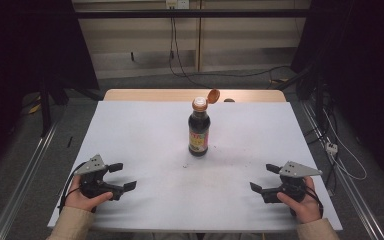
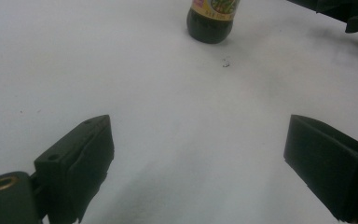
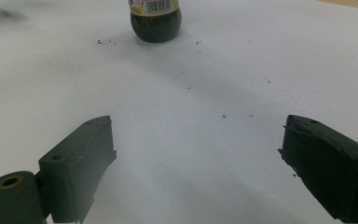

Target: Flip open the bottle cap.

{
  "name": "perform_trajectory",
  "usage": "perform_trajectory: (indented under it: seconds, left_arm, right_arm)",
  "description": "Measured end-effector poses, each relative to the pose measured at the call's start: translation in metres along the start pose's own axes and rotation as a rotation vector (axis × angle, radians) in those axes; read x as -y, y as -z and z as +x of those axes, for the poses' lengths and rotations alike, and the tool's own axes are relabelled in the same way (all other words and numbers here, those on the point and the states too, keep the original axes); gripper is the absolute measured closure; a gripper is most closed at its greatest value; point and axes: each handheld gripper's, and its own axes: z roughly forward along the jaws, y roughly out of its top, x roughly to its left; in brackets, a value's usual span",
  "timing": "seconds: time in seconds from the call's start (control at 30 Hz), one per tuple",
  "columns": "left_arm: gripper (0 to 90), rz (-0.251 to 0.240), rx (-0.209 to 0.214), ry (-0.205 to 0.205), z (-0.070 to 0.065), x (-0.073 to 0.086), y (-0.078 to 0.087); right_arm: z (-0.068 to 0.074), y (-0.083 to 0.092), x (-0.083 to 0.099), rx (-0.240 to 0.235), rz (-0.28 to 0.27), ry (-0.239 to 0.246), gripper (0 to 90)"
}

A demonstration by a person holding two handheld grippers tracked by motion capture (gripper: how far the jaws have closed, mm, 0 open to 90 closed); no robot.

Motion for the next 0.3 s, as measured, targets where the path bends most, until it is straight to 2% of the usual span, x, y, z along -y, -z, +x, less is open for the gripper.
perform_trajectory:
  seconds: [0.17,0.3]
  left_arm:
    - [8.0,0.010,-0.002,-0.012,0.0002,0.0000,-0.0010]
    - [8.0,0.012,0.004,-0.006,-0.0001,0.0006,-0.0034]
  right_arm:
    - [0.0018,-0.0017,0.0014,0.002,0.013,0.014,9.1]
    - [0.0018,-0.0047,0.0010,0.006,0.022,0.016,9.1]
